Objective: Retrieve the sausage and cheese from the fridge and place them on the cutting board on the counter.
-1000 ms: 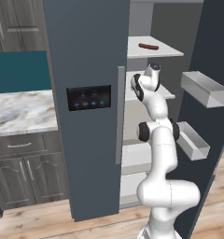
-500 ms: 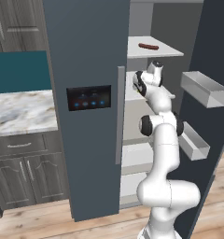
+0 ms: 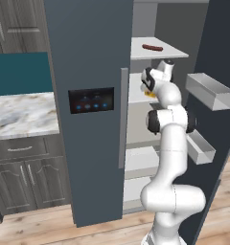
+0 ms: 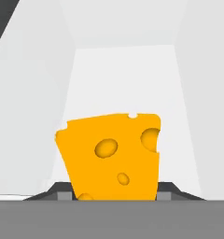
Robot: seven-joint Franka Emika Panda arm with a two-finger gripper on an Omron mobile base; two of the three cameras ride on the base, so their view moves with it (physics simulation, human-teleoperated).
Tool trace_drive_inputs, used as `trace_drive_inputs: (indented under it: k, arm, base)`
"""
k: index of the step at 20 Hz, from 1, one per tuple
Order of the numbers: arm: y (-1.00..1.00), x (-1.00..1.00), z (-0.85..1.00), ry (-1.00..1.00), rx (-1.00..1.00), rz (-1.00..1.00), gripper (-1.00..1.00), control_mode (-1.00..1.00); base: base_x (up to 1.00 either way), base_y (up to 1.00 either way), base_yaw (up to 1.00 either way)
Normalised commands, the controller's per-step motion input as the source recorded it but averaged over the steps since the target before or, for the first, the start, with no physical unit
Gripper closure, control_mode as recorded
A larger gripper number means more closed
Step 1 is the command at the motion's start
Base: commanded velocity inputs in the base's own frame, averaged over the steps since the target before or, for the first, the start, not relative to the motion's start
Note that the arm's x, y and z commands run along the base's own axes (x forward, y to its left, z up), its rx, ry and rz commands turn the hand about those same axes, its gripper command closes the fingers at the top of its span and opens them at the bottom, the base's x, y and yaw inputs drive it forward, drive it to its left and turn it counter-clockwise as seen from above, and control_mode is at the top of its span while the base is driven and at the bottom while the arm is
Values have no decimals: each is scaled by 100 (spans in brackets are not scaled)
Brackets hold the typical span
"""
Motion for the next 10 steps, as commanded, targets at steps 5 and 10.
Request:
trace_drive_inputs:
  k: [5,10]
  arm:
    - [13,-74,-10,0,0,0,100,-100]
    - [6,-75,-2,0,0,0,100,-100]
  base:
    - [0,0,0]
    - [0,0,0]
